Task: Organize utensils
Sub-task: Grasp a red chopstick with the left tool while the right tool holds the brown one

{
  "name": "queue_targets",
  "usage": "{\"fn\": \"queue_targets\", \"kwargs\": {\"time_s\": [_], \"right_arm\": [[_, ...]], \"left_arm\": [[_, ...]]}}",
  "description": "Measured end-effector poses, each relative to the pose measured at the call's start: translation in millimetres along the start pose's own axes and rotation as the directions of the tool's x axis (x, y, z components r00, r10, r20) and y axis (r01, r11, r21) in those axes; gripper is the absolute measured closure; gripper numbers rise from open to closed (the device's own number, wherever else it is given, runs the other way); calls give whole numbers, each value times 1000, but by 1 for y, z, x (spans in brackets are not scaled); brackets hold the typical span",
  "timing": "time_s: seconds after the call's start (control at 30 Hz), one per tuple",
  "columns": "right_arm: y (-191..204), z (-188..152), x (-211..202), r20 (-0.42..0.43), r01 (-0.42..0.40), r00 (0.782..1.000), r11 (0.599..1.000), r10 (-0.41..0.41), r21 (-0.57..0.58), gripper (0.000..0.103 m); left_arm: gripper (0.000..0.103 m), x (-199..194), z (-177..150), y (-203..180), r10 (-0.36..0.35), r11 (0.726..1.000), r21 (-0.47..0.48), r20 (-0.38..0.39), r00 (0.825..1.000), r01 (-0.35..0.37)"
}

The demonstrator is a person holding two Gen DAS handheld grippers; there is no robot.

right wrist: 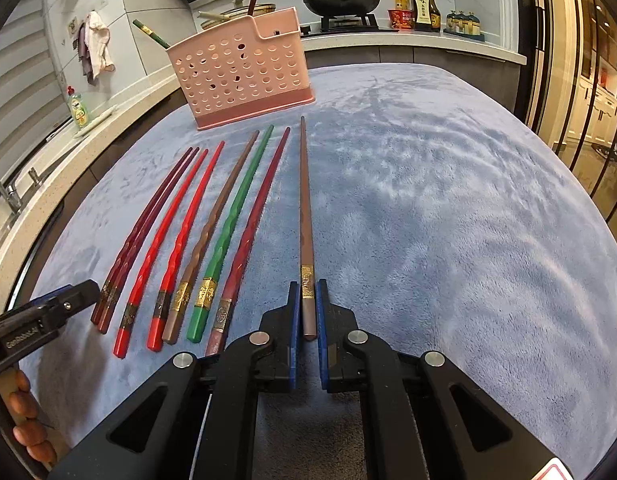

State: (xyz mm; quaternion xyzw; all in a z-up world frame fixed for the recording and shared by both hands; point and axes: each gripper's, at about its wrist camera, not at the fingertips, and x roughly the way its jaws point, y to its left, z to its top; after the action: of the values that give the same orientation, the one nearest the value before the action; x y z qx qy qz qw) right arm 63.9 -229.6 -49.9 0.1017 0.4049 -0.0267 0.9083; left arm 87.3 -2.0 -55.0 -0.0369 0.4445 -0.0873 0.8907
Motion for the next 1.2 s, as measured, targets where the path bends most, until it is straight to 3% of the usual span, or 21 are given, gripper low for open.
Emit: {"fn": "queue_targets", "kwargs": {"time_s": [0.27,0.5,0.8,1.2], "right_arm": [[-1,-1,0,3,-4,1000,1000,4,3,96],[-1,-1,0,2,-3,1000,1000,3,2,97],[-4,4,-19,25,-3,1000,1000,3,4,96],[-16,44,-78,177,-44,984,997,33,57,96]], "left_arm": [[55,7,0,-3,40,999,23,10,999,-40],[90,8,6,6,49,999,11,5,999,-49],[92,-3,11,14,19,1000,-5,9,1000,-19],[95,-56,44,28,-25,998,-60,119,993,32]]}}
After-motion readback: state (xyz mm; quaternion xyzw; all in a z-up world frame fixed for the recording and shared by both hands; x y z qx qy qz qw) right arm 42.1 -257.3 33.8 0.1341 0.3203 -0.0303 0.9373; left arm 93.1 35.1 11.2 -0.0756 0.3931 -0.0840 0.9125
